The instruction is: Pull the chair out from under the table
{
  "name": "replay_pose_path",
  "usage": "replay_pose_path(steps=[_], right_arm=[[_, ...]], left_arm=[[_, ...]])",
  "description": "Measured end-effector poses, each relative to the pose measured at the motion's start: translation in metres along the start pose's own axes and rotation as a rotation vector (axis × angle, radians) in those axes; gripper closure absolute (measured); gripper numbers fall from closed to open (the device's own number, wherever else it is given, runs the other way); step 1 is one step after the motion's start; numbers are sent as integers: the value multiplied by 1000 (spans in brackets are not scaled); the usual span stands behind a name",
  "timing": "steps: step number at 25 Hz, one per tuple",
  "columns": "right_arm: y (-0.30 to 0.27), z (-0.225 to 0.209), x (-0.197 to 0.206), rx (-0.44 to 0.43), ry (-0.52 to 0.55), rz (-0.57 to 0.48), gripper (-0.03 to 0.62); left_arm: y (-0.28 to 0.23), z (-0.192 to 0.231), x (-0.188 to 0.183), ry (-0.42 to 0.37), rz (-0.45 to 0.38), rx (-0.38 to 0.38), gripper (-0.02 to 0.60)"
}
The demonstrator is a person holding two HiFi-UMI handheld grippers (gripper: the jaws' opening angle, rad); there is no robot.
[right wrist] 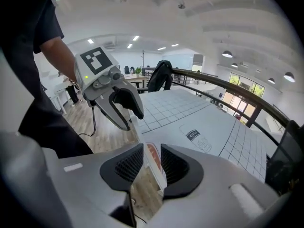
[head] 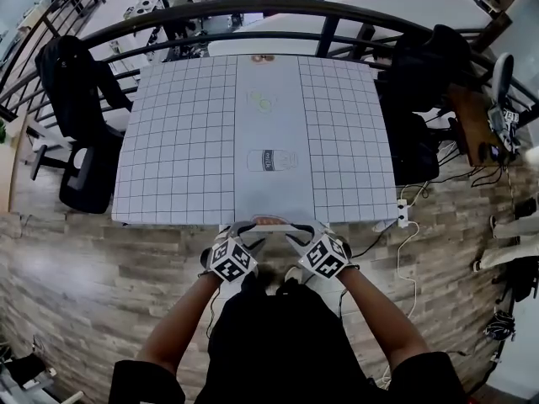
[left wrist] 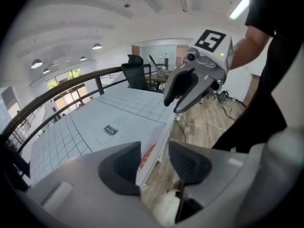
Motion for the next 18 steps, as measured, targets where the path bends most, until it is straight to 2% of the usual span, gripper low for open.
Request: replay_pose_path(steps=[5, 10, 15, 18], right_arm=[[-27, -2, 14, -54, 47, 84, 444], [-45, -7, 25, -76, 100, 167, 441], [-64, -5, 27, -135, 137, 237, 425], [-72, -4, 33, -150, 203, 304, 418]], left_arm=[[-23, -5, 6, -50, 58, 48, 382], [-39, -1, 10, -119, 131, 110, 376], [-51, 8, 18, -121, 179, 147, 370], [-59, 7, 16, -155, 202, 164, 368]])
Point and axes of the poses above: the fingertips, and each gripper's own axes: y backward along the fingers, z to its left, x out of its underside, the point moved 5 cm from there along y, backward along the fingers, and after that the axes turned 9 degrees about z, right-handed, at the moved point
